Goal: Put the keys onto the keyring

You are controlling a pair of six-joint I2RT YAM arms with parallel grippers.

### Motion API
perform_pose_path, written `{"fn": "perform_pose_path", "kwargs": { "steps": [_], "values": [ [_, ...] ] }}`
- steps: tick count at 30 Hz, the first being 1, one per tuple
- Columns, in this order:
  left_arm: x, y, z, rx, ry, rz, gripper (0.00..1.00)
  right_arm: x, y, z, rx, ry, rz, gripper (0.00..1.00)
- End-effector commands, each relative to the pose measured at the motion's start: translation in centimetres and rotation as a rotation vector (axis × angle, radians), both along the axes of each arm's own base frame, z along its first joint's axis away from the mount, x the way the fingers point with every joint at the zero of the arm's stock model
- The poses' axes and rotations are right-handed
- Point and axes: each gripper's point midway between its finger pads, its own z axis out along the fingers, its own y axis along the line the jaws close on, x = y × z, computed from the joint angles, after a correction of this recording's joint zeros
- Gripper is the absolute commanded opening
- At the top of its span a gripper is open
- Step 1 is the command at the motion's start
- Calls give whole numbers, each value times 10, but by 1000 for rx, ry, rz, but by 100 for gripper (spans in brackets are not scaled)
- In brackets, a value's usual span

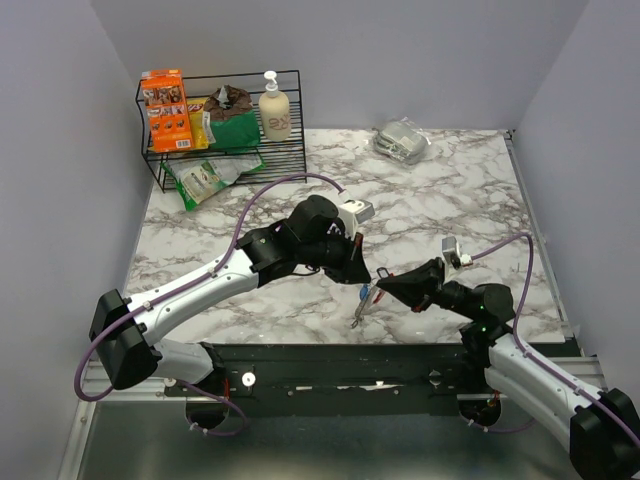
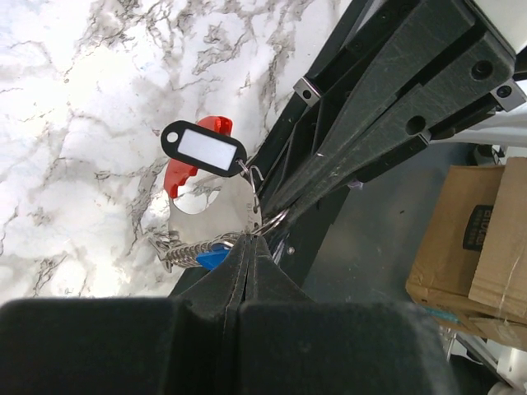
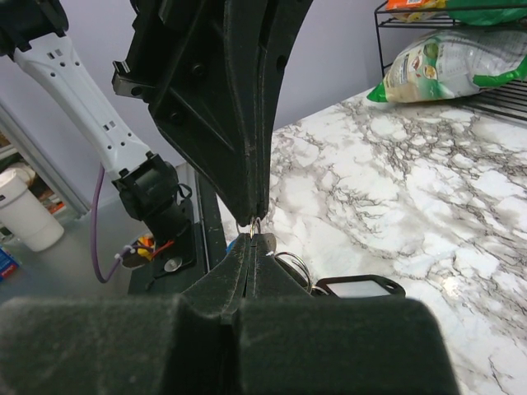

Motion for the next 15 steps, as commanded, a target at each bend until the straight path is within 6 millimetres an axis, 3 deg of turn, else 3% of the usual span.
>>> {"fn": "perform_pose_path", "kwargs": {
  "steps": [1, 10, 15],
  "values": [
    [7, 3, 10, -3, -34, 39, 0, 0, -1, 5, 10, -35, -10, 0],
    [3, -7, 32, -96, -41, 2, 0, 0, -1, 4, 8, -34, -12, 1],
    [1, -7, 31, -97, -33, -8, 0, 0, -1, 3, 6, -31, -12, 0]
  ]
}}
